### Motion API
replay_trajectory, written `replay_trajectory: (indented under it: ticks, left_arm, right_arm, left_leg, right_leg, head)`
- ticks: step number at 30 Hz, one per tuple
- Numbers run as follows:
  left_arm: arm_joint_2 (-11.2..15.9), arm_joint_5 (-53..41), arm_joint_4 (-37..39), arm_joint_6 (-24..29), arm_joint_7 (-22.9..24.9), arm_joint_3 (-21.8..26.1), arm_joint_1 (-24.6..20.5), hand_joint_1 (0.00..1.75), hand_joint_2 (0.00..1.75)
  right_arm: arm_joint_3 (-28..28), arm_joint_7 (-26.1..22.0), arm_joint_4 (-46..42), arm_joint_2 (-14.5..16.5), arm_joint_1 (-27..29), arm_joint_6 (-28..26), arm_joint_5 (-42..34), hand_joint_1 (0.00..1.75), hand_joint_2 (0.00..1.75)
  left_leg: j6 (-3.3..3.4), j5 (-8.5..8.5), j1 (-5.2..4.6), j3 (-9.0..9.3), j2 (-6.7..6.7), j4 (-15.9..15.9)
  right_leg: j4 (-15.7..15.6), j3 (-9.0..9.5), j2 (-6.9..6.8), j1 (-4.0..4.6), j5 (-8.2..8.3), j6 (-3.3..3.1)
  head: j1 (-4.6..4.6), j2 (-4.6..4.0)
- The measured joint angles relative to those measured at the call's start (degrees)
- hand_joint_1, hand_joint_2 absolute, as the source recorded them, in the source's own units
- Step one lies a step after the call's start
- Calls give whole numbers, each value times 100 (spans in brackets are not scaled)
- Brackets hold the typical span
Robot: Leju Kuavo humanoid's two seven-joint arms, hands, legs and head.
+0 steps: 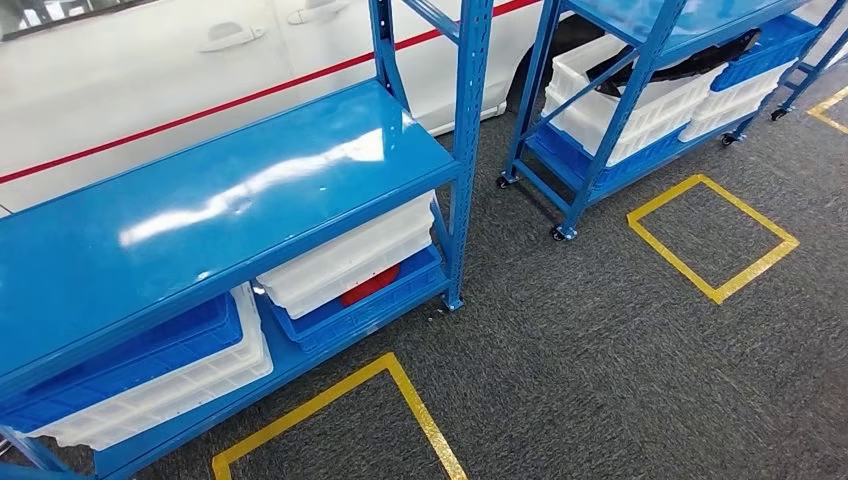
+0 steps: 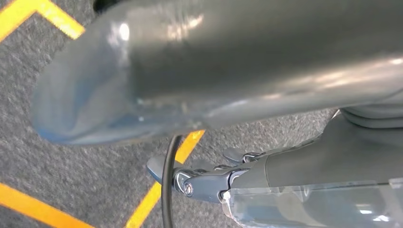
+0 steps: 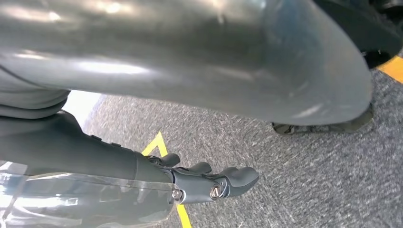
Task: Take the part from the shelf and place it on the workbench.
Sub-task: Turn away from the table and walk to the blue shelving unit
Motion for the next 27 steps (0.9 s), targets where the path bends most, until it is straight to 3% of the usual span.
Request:
replay_trajectory:
  ticks: [1,2,3,5,7,8,9,10,12,14,16,23,24,26,27]
  left_arm:
    - [1,-2,10,0,-3,5,-6,0,0]
    - [-2,-3,22,0,-3,13,-9,0,0]
    - [-4,-4,32,0,-4,19,-15,0,0]
    - [-10,-4,50,-2,-7,27,-30,0,0]
    - [-10,-4,70,-5,-9,36,-39,0,0]
    - [-10,-4,81,-9,-10,40,-39,0,0]
    - [-10,-4,93,-13,-10,44,-39,0,0]
    - [-10,-4,102,-17,-10,47,-39,0,0]
    - [-11,-4,110,-22,-10,51,-42,0,0]
    - [-9,-4,115,-28,-10,55,-46,0,0]
    - [-6,-4,120,-31,-11,59,-46,0,0]
    - [-5,-4,124,-31,-11,61,-43,0,0]
    - [-2,-4,125,-29,-11,63,-47,0,0]
    - [7,-4,133,-26,-10,71,-55,0,0]
    - [10,-4,138,-24,-9,76,-60,0,0]
  right_arm:
    - [1,-10,-3,0,-6,1,15,0,0]
    - [1,-21,-10,-1,-11,2,23,0,0]
    - [2,-31,-17,-1,-12,3,26,0,0]
    - [2,-42,-29,-2,-4,4,26,0,0]
    - [2,-43,-30,-4,8,5,26,0,0]
    - [2,-43,-31,-6,14,5,26,0,0]
    - [2,-43,-33,-8,19,5,26,0,0]
    - [2,-43,-37,-9,22,5,26,0,0]
    - [2,-43,-43,-11,31,5,26,0,0]
    - [3,-43,-46,-11,27,7,26,0,0]
    - [4,-44,-47,-11,13,7,26,0,0]
    - [5,-45,-48,-11,-4,7,26,0,0]
    - [5,-45,-50,-9,-2,7,26,0,0]
    - [5,-45,-58,-4,18,5,26,0,0]
    - [5,-45,-62,-2,27,5,26,0,0]
  left_leg:
    - [30,24,10,13,-77,-30]
    - [58,56,26,31,-146,-69]
    - [93,94,48,45,-212,-110]
    - [140,146,76,40,-340,-150]
    - [155,160,77,9,-487,-141]
    - [154,162,78,4,-567,-132]
    - [149,161,80,4,-652,-121]
    - [137,155,86,8,-738,-104]
    - [85,129,92,-3,-888,-45]
    - [13,112,88,-43,-992,1]
    - [-28,117,87,-69,-1039,2]
    - [-76,129,104,-80,-1088,-20]
    - [-106,18,104,-157,-960,144]
    - [-164,-283,107,-494,-637,887]
    - [-171,-339,106,-562,-446,1073]
  right_leg:
    - [-11,17,-53,3,-5,32]
    - [4,30,-12,-1,-35,66]
    - [101,1,113,-9,-121,96]
    - [659,-253,488,-42,-465,137]
    - [1381,-620,654,-61,-764,155]
    - [1537,-710,670,-69,-758,162]
    - [1469,-692,678,-77,-632,167]
    - [1191,-575,703,-88,-418,169]
    - [424,-242,894,-108,-49,165]
    - [55,-88,1031,-106,53,134]
    - [55,-90,997,-86,45,100]
    - [47,-83,945,-71,50,55]
    - [26,-77,869,-74,58,9]
    - [-3,-65,541,-58,54,-83]
    - [-12,-51,363,-44,44,-119]
  head:
    - [-2,1]
    - [6,0]
    - [17,1]
    - [53,0]
    - [71,0]
    - [72,1]
    - [72,1]
    - [72,1]
    - [79,1]
    - [80,2]
    - [70,2]
    - [73,2]
    - [53,1]
    - [9,1]
    - [-14,1]
